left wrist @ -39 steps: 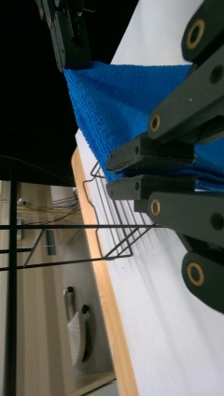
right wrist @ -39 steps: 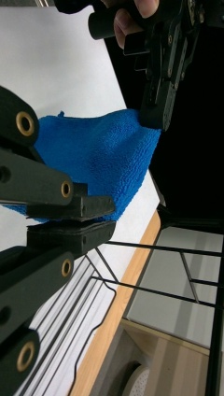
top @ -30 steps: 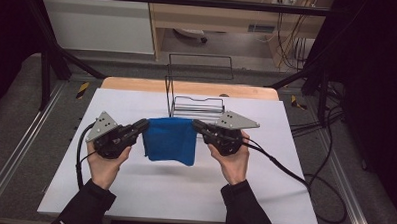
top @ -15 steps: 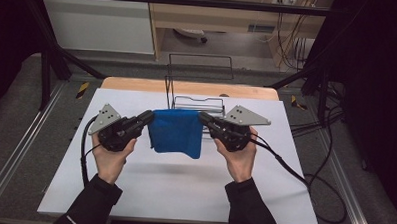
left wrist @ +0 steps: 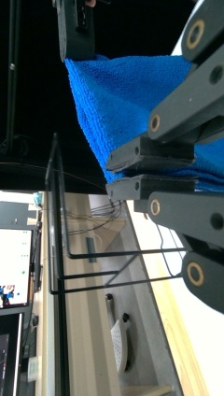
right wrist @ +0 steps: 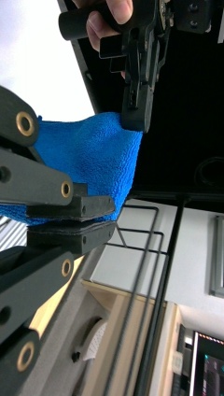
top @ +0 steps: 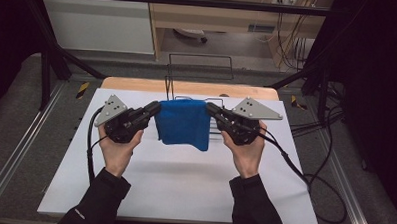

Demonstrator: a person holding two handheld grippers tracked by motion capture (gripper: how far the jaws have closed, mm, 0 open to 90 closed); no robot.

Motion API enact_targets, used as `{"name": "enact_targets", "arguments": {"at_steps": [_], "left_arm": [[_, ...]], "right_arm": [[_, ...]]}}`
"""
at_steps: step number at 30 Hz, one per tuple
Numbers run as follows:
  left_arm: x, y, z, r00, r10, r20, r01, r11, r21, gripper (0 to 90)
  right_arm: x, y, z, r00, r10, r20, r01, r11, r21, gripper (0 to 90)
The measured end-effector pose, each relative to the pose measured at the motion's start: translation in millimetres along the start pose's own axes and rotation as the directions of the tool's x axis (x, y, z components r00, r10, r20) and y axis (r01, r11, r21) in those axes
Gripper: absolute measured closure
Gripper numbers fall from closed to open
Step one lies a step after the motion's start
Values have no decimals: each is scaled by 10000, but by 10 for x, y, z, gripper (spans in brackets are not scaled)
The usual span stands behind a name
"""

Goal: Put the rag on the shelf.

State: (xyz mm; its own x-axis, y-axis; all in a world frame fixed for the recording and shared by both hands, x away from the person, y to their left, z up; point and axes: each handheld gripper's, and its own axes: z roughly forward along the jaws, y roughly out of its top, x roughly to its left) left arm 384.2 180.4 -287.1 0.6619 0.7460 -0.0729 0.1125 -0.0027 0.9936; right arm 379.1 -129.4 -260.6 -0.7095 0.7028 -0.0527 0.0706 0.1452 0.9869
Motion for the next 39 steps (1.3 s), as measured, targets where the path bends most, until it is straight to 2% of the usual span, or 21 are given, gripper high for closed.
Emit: {"name": "enact_targets", "arguments": {"at_steps": [4, 12, 22, 39], "left_arm": [[-2, 84, 29, 10000, 0, 12, 1, 9997, -238, 845], [-35, 260, 71, 9997, 254, 16, -253, 9981, -567, 846], [-64, 385, 150, 9995, 301, 45, -296, 9958, -869, 846], [-60, 637, 331, 9988, 485, 40, -477, 9929, -1093, 846]], "right_arm": [[-20, 60, -22, 9999, -61, 90, 62, 9999, -89, 872], [-76, 166, -55, 9994, -199, 298, 206, 9995, -234, 872], [-140, 287, -98, 9979, -333, 547, 360, 9982, -486, 872], [-299, 515, -117, 9940, -591, 926, 659, 9953, -716, 872]]}}
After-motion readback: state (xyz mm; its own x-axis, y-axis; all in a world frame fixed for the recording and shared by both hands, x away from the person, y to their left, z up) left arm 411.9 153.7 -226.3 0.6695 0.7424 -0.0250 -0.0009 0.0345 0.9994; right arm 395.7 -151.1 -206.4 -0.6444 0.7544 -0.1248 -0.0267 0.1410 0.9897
